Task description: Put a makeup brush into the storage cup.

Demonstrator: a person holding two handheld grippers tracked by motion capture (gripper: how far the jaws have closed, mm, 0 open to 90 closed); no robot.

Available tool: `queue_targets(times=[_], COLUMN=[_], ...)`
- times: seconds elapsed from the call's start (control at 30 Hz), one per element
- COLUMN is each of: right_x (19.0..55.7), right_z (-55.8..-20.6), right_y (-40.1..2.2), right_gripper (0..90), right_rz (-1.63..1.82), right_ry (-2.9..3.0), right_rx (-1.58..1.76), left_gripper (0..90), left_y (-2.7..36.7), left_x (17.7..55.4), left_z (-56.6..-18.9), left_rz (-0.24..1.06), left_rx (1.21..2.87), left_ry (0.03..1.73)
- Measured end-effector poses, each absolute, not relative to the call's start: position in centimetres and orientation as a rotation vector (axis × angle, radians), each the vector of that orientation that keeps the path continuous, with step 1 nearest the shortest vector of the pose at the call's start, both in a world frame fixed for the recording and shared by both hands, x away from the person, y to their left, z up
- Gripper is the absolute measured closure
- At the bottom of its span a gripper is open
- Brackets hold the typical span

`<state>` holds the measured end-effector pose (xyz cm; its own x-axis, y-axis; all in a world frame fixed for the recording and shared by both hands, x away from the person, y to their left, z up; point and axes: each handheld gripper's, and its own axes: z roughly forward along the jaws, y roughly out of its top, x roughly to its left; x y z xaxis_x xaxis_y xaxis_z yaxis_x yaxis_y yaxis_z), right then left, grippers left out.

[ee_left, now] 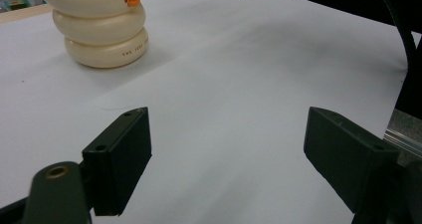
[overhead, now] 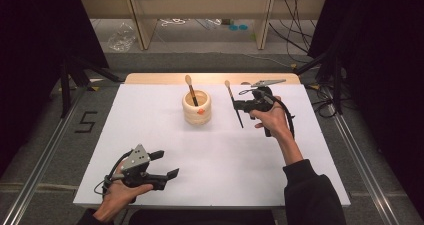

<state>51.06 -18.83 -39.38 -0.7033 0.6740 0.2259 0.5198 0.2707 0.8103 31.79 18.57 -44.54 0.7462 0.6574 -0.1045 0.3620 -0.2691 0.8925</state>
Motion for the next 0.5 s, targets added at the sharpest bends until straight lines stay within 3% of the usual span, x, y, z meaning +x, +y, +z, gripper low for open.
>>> queue_targets(times=[0.5], right_x=[51.09], right_z=[-38.91], right_y=[-18.66], right_gripper=[83.1], right_rz=[1.492], right_ry=[2.293], right_rx=[1.109], left_gripper=[18.7], left_y=[18.52], left_x=[31.71], left_z=[-44.55], left_rz=[0.340], left_rx=[1.877], left_ry=[0.805])
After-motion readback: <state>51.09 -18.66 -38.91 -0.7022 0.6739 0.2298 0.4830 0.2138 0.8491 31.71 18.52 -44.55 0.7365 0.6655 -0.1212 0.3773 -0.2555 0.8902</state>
